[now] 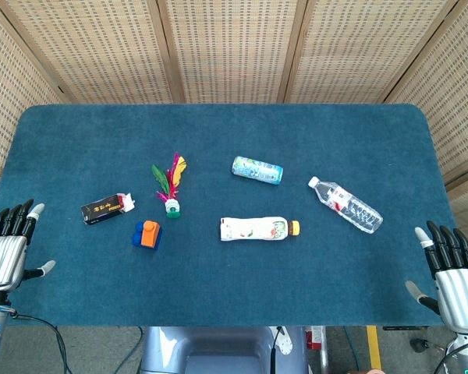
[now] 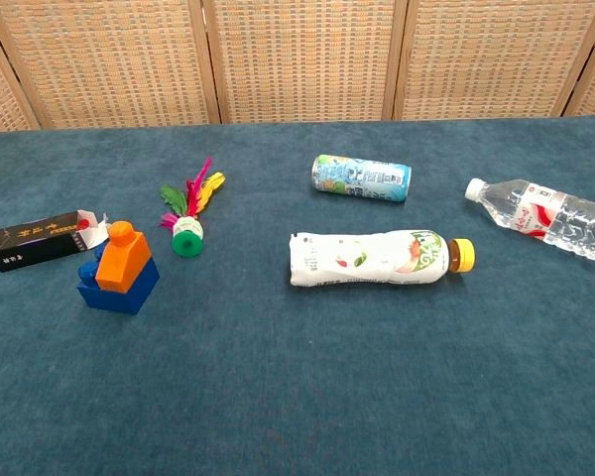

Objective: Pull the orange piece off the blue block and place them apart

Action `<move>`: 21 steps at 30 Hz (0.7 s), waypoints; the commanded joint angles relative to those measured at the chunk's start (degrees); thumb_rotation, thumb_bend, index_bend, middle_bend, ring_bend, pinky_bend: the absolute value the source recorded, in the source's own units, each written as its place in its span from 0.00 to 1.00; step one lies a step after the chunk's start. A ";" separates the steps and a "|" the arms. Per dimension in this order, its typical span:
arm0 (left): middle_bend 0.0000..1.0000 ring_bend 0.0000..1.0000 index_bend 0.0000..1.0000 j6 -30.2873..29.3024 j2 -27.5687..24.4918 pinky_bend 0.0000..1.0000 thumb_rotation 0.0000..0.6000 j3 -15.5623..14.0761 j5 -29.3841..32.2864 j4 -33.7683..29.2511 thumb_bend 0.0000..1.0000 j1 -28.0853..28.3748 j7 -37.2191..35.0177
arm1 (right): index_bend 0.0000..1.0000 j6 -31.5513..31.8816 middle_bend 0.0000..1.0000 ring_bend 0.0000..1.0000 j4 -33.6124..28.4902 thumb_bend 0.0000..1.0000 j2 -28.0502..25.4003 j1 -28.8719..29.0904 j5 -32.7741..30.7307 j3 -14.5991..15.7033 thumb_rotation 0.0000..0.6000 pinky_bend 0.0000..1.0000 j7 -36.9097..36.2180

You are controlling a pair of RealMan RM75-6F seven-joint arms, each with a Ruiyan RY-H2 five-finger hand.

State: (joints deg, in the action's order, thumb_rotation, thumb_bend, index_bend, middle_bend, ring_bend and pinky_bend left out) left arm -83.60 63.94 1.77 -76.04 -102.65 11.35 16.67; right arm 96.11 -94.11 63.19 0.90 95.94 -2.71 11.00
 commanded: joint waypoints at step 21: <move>0.01 0.00 0.01 27.61 11.59 0.00 1.00 6.34 4.24 11.59 0.00 18.10 -2.87 | 0.00 -2.07 0.00 0.00 -1.51 0.00 0.04 -0.14 -2.14 -0.40 1.00 0.00 2.41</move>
State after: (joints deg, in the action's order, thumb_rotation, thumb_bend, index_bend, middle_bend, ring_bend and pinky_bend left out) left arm -64.67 70.98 5.92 -75.44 -96.09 23.02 14.62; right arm 94.06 -95.64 63.23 0.76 93.81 -3.10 13.42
